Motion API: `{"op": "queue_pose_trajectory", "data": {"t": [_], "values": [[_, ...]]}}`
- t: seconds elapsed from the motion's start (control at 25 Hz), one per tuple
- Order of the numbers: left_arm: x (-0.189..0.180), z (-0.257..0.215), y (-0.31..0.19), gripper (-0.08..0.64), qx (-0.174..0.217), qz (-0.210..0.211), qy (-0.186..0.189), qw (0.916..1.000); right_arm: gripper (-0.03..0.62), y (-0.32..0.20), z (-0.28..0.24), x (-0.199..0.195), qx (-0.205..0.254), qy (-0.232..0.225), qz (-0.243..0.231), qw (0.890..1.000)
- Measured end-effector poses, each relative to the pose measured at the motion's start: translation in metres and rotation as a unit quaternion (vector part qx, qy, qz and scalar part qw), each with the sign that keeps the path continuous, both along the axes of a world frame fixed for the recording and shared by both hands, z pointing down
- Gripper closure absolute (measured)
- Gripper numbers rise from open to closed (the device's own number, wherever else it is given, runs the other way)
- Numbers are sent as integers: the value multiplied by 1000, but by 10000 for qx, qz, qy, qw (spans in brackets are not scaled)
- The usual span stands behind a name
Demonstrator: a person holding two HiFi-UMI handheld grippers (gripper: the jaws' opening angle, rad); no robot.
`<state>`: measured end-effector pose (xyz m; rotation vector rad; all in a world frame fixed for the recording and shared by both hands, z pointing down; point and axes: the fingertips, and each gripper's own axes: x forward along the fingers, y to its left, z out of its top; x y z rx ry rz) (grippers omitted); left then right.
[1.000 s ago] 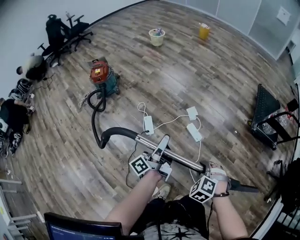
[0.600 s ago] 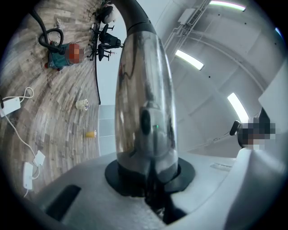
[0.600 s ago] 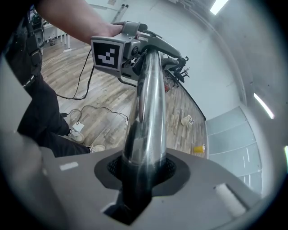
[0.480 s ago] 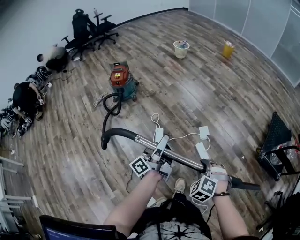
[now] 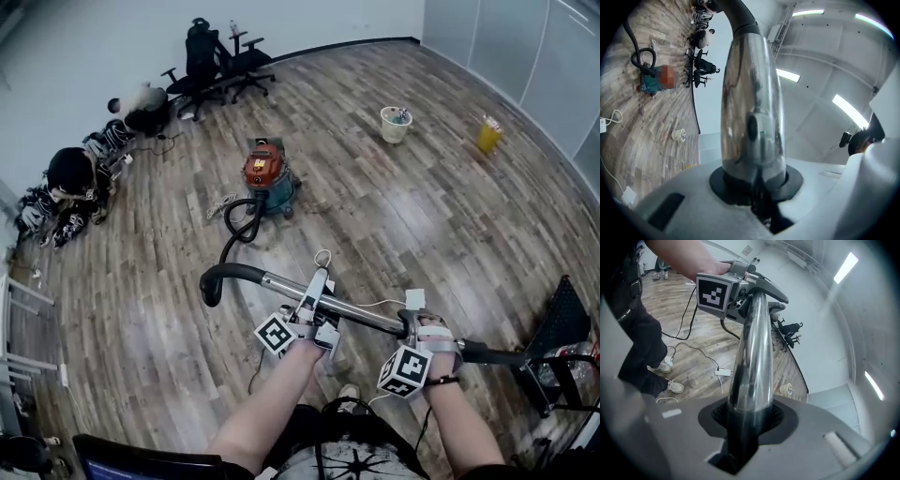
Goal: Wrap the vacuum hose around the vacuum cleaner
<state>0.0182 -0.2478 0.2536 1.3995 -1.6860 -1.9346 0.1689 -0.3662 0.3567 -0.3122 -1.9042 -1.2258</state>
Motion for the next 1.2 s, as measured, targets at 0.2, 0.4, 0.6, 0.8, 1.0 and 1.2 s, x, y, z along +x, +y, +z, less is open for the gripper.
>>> {"op": "queue_pose_trajectory", "data": {"t": [0.2, 0.4, 0.6, 0.8, 1.0, 1.2], "values": [[-28, -6, 3, 508, 7, -359, 83, 9993, 476, -7, -8, -36, 61, -40, -341, 9994], [-69, -14, 20, 508, 24, -574, 17, 9983, 472, 3, -19, -83, 172, -217, -550, 9981], [-121, -12, 34, 508, 55, -660, 117, 9977, 471, 14, -21, -138, 262, -261, -596, 9975], [-198, -10, 62, 508, 153, -837, 303, 9959, 401, 34, -47, -211, 438, -749, -566, 9946], [-272, -10, 100, 508, 262, -1104, 429, 9926, 376, 62, -80, -262, 306, -1343, -467, 9894], [-323, -9, 121, 508, 303, -1255, 445, 9906, 382, 94, -113, -281, -431, -1940, -331, 9795]]}}
